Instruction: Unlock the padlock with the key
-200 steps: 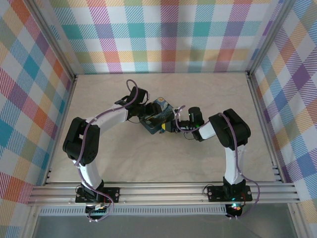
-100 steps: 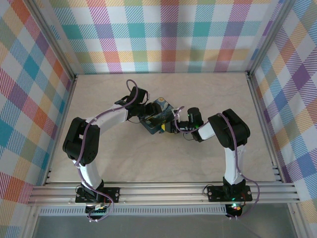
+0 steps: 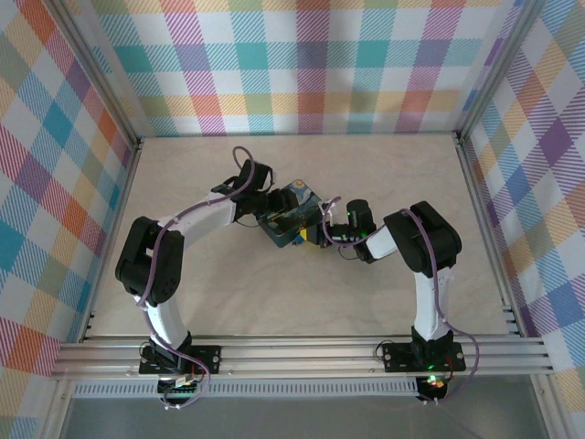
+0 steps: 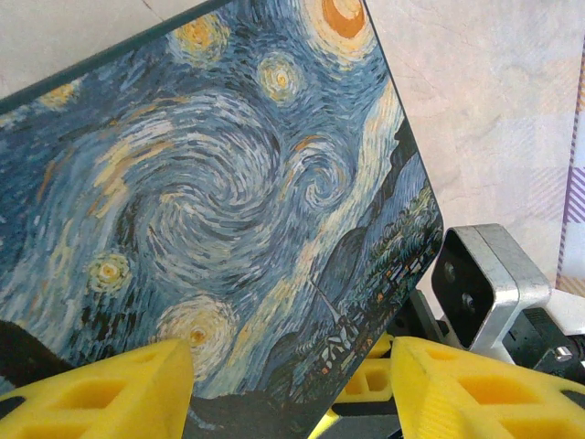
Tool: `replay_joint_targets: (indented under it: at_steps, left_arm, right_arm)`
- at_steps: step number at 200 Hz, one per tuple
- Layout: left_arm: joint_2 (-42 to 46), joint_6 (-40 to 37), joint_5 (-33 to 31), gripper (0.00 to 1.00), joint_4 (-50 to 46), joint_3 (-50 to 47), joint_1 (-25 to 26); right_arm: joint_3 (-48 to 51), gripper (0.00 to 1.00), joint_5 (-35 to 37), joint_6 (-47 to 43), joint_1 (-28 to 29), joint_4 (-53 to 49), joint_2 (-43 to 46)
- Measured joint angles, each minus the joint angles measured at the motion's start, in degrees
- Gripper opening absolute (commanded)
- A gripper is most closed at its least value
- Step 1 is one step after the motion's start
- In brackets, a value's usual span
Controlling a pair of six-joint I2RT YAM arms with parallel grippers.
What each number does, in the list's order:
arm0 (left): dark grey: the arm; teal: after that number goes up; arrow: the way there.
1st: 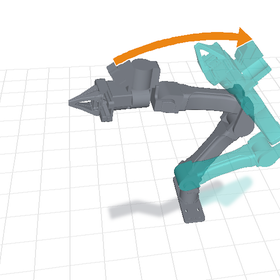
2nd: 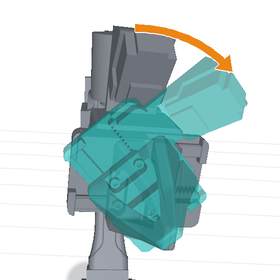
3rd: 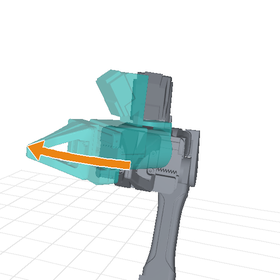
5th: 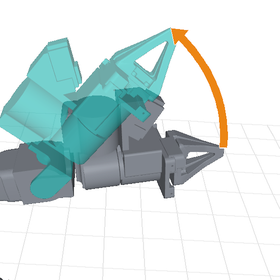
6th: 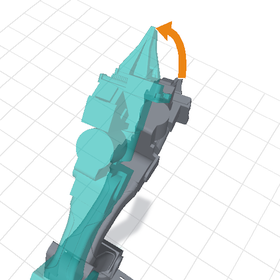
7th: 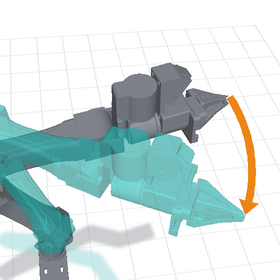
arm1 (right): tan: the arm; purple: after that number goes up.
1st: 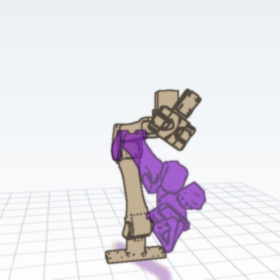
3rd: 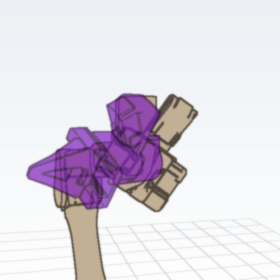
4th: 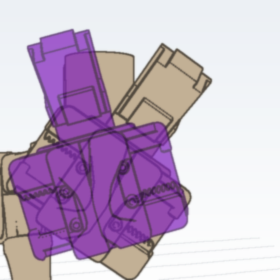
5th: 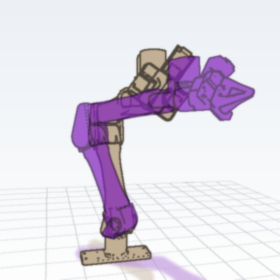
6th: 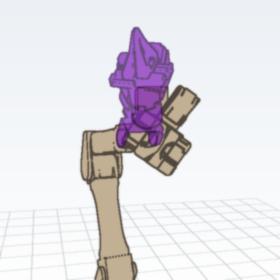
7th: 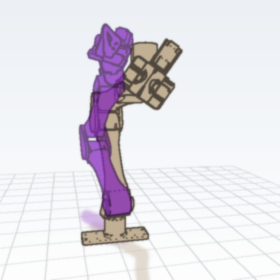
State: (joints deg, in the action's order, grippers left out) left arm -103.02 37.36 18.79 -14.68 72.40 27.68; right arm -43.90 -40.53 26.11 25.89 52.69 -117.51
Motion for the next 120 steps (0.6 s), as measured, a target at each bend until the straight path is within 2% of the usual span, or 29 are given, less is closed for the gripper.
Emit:
replay_joint_targets:
  at_steps: [34, 120]
  left_arm:
    - [0.02, -0.22, -0.20, 0.59, 0.17, -0.17, 0.00]
    - [0.57, -0.79, 0.07, 0.59, 1.90, -1.73, 0.00]
  right_arm:
    - [0.11, 0.00, 0.24, 0.26, 0.02, 0.04, 0.00]
    - [2.82, 0.00, 2.64, 4.96, -0.46, 5.09, 0.00]
